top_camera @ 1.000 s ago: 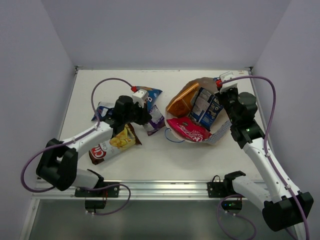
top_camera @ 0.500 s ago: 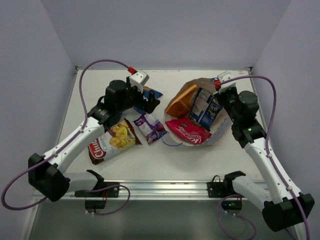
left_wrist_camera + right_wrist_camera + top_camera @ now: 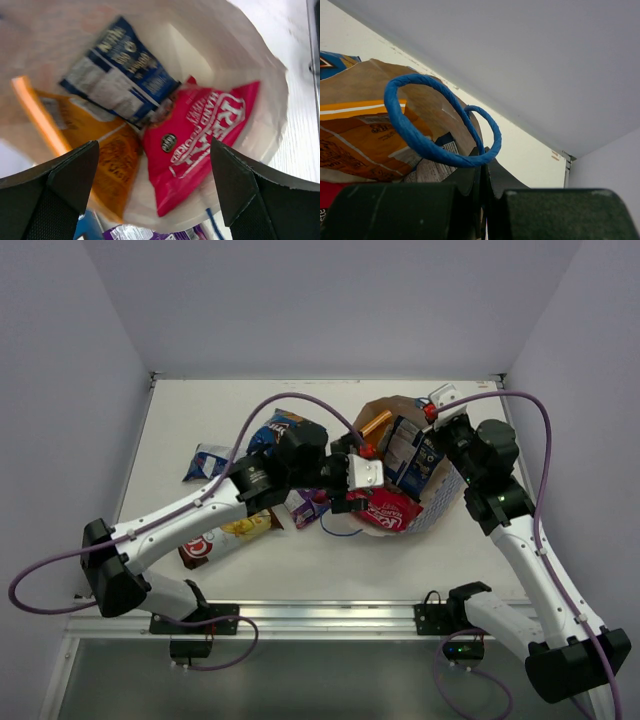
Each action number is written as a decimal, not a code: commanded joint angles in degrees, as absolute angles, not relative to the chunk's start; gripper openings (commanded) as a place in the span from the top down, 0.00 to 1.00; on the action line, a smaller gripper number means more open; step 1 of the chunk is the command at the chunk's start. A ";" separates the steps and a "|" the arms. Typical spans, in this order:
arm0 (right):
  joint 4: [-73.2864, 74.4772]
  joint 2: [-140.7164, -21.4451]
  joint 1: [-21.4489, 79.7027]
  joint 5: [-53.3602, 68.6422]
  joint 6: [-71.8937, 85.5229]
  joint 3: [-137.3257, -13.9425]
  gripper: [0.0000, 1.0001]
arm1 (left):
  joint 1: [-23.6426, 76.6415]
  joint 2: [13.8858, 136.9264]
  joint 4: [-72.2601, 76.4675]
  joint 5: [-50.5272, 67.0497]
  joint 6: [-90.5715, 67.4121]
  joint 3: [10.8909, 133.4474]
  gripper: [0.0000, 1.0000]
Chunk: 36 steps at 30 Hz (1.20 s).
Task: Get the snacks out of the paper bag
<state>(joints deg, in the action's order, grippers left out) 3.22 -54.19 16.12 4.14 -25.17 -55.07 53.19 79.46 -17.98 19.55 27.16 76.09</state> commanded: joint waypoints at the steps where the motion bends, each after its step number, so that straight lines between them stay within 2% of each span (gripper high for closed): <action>1: 2.64 -53.26 16.44 5.71 -25.93 -57.83 1.00 | 56.42 82.08 -23.73 17.76 37.96 78.13 0.03; 8: 2.90 -53.26 16.79 6.33 -25.22 -57.31 1.00 | 57.30 89.38 -31.19 15.82 47.27 81.38 0.10; 20: 1.85 -53.26 16.88 6.42 -24.87 -56.08 1.00 | 57.30 97.90 -37.88 15.03 52.12 85.87 0.21; 22: 1.50 -53.35 16.88 6.33 -24.87 -55.90 1.00 | 57.30 99.13 -37.97 15.12 52.21 86.13 0.27; 25: 1.32 -53.61 16.87 6.42 -24.61 -55.72 1.00 | 57.30 100.45 -36.83 15.56 52.21 86.31 0.43; 26: 1.41 -53.79 16.79 6.42 -24.52 -55.72 1.00 | 57.30 100.72 -36.39 15.21 52.21 86.22 0.56; 29: 0.97 -53.79 16.88 5.72 -24.52 -55.29 1.00 | 57.30 100.81 -34.98 14.68 51.86 87.01 0.79; 30: 0.79 -53.62 16.88 5.36 -24.61 -54.85 1.00 | 57.30 100.46 -34.46 14.50 51.68 87.10 0.95; 31: 0.36 -53.61 16.88 4.93 -24.61 -54.67 1.00 | 57.30 98.98 -32.63 14.33 51.51 87.01 0.99; 36: 0.35 -53.88 16.87 3.34 -24.78 -53.88 1.00 | 57.22 91.16 -23.39 13.80 48.70 83.42 1.00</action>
<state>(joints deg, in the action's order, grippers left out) 2.83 -54.19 16.51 5.04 -25.06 -54.30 57.41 99.00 -32.42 15.03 50.09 83.59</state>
